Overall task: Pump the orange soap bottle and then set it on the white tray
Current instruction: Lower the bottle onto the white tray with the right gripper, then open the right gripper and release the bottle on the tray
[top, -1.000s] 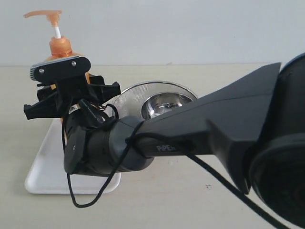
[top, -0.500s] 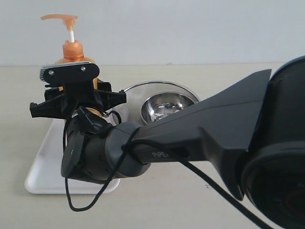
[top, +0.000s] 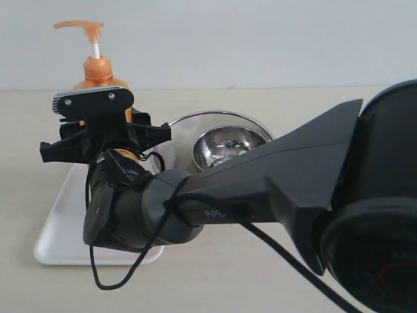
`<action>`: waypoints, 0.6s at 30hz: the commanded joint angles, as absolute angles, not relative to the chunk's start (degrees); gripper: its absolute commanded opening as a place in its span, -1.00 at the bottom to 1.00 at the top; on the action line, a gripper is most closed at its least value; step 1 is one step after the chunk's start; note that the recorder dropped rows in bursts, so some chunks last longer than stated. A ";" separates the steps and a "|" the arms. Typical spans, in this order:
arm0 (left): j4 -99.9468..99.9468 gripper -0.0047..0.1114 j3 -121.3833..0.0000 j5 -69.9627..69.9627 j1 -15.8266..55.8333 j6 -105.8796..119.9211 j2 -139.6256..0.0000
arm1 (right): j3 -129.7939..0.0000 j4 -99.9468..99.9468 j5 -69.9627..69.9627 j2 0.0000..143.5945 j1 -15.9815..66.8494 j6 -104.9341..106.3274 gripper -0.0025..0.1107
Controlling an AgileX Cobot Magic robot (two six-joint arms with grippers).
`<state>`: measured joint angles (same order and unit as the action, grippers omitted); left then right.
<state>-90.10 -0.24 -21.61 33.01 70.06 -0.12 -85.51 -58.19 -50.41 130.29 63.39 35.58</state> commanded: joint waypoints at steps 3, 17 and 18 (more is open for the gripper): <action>-90.58 -0.84 0.00 -21.01 33.21 69.82 0.00 | -86.00 -56.81 -50.25 129.71 63.48 37.05 -0.96; -90.58 -0.84 0.00 -21.01 33.21 69.82 0.00 | -86.00 -56.55 -48.26 129.71 63.48 37.83 0.52; -90.58 -0.84 0.00 -20.90 33.21 69.82 0.00 | -86.00 -56.55 -48.26 129.71 63.48 37.94 0.55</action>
<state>-90.10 -0.24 -21.61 33.01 70.06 -0.12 -85.55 -56.62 -48.20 130.27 63.42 38.09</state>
